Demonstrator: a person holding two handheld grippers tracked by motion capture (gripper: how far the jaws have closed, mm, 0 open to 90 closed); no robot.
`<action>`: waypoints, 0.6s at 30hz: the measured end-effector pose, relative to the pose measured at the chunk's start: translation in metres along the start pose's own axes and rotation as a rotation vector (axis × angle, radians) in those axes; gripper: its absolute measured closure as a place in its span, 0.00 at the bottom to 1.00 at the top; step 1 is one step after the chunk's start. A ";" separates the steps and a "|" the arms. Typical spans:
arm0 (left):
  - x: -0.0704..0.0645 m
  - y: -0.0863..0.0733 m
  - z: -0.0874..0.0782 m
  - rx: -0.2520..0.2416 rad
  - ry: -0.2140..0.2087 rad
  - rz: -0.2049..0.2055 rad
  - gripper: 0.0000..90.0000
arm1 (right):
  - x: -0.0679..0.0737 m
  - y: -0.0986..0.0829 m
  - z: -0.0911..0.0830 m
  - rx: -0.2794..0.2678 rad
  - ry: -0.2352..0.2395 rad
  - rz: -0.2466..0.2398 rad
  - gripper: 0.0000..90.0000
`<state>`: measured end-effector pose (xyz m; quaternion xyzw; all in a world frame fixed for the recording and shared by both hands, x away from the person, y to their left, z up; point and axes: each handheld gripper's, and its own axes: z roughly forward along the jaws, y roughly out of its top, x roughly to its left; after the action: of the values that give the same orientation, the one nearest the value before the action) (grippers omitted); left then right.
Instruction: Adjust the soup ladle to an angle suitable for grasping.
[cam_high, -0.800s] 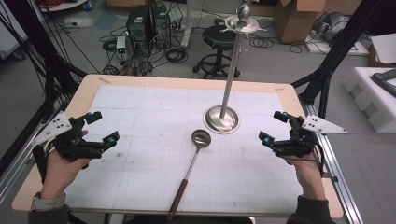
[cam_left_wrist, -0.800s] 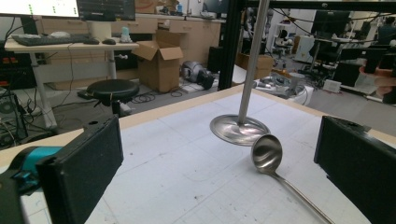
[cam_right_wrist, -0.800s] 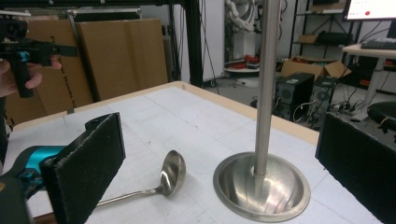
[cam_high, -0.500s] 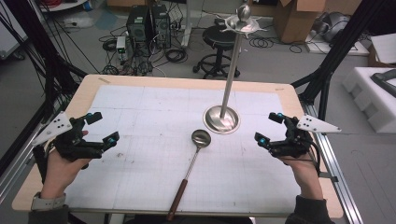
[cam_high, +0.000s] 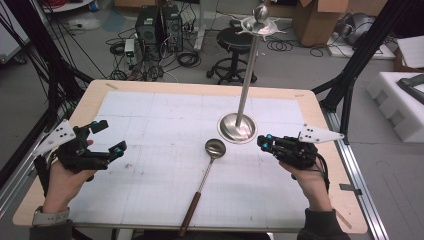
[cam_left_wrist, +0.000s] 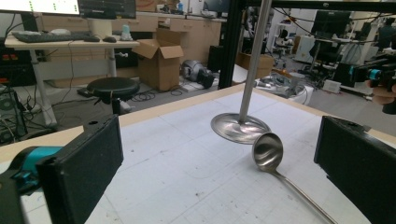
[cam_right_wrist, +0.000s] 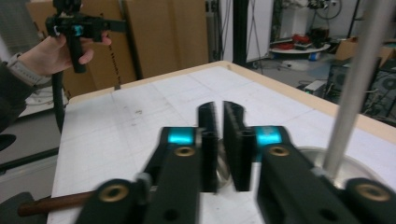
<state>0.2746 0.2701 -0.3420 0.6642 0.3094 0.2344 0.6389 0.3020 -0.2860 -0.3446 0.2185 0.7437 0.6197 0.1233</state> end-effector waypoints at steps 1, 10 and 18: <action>0.000 0.000 0.000 0.000 0.000 0.000 0.02 | 0.001 0.000 0.002 0.005 0.006 -0.004 0.99; 0.001 -0.002 -0.004 0.002 0.010 -0.009 0.02 | 0.008 -0.006 0.039 0.075 0.062 0.007 0.99; 0.000 -0.004 -0.006 0.009 0.013 -0.008 0.02 | 0.011 -0.017 0.069 0.138 0.090 0.019 0.99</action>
<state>0.2699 0.2743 -0.3454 0.6643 0.3172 0.2346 0.6349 0.3205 -0.2230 -0.3745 0.2055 0.7872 0.5773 0.0686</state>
